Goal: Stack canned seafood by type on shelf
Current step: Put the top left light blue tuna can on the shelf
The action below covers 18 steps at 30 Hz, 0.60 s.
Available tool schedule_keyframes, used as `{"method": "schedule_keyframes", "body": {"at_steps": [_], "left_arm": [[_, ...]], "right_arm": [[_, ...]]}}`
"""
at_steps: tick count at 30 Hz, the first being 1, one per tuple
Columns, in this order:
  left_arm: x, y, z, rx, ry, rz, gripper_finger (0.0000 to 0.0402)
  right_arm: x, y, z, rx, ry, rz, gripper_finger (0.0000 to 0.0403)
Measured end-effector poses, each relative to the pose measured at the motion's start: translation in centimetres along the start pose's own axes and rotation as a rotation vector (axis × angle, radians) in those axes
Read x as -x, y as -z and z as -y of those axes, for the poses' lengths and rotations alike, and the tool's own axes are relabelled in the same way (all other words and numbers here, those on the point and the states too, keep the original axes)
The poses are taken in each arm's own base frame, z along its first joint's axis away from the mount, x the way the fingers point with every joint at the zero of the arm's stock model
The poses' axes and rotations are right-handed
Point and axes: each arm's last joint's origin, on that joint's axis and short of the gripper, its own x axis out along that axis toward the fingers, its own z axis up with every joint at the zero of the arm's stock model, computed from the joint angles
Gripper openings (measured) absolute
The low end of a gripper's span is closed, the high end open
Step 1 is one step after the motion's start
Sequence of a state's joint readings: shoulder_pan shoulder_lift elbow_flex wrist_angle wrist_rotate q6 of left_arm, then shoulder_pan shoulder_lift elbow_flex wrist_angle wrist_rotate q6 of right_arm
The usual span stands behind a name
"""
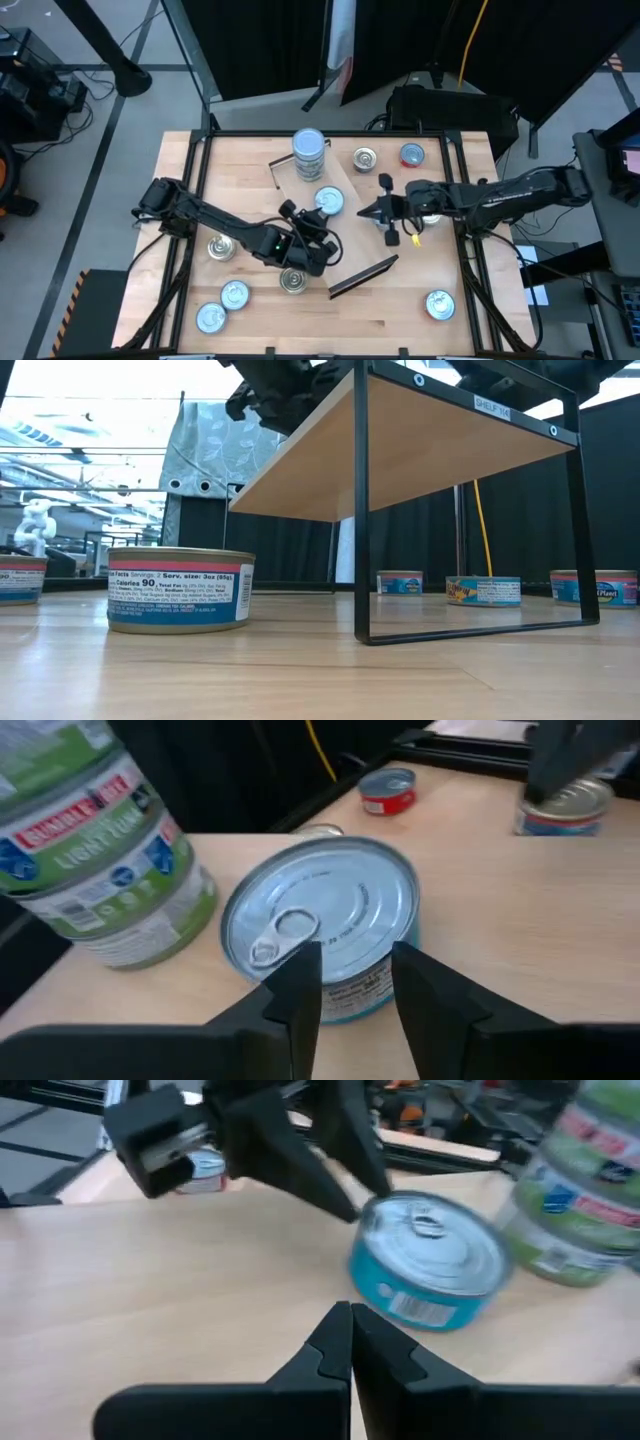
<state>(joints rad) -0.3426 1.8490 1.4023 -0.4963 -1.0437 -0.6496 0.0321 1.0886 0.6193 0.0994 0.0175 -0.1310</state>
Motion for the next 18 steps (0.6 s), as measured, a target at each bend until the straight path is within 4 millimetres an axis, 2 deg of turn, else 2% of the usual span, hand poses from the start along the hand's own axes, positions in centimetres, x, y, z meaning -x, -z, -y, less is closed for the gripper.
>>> {"method": "schedule_keyframes", "body": {"at_steps": [7,18], "left_arm": [[1.1,-0.6,0.0,0.018,-0.006,0.041,0.0122],[0.8,0.1,-0.8,0.02,-0.025,-0.035,0.0122]], "right_arm": [[-2.6,0.9,0.9,0.004,0.018,-0.002,0.0],[-4.1,1.6,2.1,0.023,0.051,0.011,0.0]]}}
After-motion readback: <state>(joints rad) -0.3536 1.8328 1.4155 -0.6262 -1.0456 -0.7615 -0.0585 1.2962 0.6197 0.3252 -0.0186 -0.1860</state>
